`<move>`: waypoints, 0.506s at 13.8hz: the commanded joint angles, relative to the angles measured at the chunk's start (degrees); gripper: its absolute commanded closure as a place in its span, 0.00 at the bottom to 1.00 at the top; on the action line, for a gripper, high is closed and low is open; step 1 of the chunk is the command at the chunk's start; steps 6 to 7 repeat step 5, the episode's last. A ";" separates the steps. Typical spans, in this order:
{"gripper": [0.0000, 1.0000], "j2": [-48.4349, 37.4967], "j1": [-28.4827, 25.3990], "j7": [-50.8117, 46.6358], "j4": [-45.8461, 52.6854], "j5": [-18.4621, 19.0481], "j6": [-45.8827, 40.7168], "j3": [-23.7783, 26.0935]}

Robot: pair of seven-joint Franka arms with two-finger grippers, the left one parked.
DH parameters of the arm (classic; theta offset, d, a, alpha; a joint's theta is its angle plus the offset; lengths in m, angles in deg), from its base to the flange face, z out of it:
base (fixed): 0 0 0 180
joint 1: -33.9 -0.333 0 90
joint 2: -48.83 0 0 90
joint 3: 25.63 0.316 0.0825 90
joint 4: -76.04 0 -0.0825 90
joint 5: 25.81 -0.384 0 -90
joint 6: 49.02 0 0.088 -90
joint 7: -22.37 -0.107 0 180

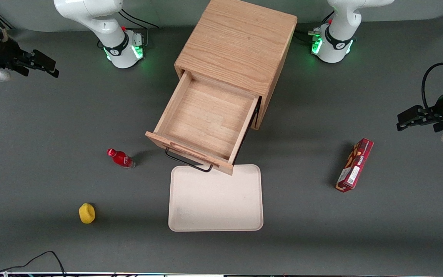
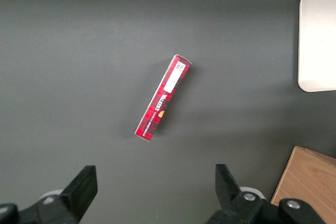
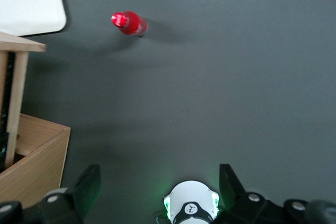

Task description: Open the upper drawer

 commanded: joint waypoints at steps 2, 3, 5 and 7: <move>0.00 -0.15 -0.36 -2.30 -0.94 1.14 1.89 -1.76; 0.00 1.34 -0.54 -2.39 1.07 1.14 1.72 -1.67; 0.00 2.23 -0.54 -2.30 1.97 1.14 1.63 -1.41; 0.00 2.23 -0.54 -2.30 1.97 1.14 1.63 -1.41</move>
